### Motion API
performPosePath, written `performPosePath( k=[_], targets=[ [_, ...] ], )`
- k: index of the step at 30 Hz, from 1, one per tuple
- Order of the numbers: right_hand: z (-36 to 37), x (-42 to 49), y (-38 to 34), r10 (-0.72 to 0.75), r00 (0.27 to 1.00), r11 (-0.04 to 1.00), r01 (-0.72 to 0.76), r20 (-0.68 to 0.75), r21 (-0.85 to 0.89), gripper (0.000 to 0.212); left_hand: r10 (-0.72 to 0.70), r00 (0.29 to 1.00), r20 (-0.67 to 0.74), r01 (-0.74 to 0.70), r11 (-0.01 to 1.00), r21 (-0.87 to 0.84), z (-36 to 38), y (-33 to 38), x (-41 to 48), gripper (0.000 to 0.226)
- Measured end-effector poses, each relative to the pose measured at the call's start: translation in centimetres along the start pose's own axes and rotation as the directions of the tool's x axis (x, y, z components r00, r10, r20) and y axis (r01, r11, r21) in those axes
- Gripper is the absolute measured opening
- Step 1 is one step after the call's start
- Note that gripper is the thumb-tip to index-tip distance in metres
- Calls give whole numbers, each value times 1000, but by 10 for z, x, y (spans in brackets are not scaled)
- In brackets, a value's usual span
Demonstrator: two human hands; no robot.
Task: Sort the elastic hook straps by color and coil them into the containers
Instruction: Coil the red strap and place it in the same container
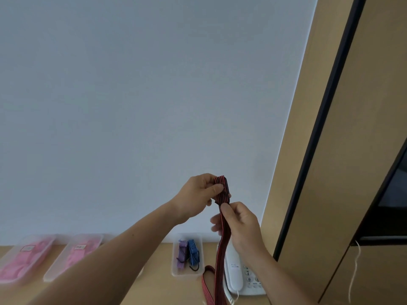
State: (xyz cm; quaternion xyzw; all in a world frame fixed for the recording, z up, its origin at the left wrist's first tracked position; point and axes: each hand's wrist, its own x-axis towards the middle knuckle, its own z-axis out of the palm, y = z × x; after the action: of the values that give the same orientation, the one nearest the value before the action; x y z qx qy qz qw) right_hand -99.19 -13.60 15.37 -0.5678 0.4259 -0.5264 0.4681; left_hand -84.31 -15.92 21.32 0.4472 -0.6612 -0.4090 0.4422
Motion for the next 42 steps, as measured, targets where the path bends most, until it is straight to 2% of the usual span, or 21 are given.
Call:
performPosePath(
  k=[4,9,14,18,20,23,27,33,34,36,38,42],
  targets=[
    [1,2,2,48,998,999,-47,-28,16,31,18,1000,26,-20,997,78,-5,0,4,14],
    [2,9,-3,130,986,991,-131,-108,1,42,144,987,-74,-117,948,295,5,-13,5,9],
    [-3,12,-7,252,966,967,-249,-57,61,44,311,946,-90,-222,825,520,6,-26,7,11],
    [-4,14,-9,260,965,962,-257,-19,95,38,425,900,-97,-277,728,627,5,-33,8,16],
    [-4,14,-10,246,969,966,-244,-20,83,35,438,888,-142,-273,748,604,5,-34,9,15],
    [-5,14,-8,220,975,975,-219,-26,30,35,328,914,-240,-229,903,363,4,-34,14,2],
    [-3,13,-6,190,981,981,-191,-35,-31,36,255,930,-265,-196,953,231,5,-37,15,13],
    [2,12,-5,194,980,980,-196,-43,-43,36,270,929,-254,-190,935,301,8,-43,13,12],
    [3,12,-5,204,978,978,-205,-41,-35,36,284,929,-238,-195,921,338,7,-44,13,5],
    [3,11,-6,232,972,972,-233,-32,-10,36,371,910,-184,-244,840,484,7,-47,10,11],
    [1,11,-9,256,967,967,-256,-18,17,40,511,856,-81,-355,694,626,5,-51,6,19],
    [-1,12,-15,278,960,959,-277,-17,64,57,677,725,129,-533,432,728,-2,-53,0,21]
  ],
)
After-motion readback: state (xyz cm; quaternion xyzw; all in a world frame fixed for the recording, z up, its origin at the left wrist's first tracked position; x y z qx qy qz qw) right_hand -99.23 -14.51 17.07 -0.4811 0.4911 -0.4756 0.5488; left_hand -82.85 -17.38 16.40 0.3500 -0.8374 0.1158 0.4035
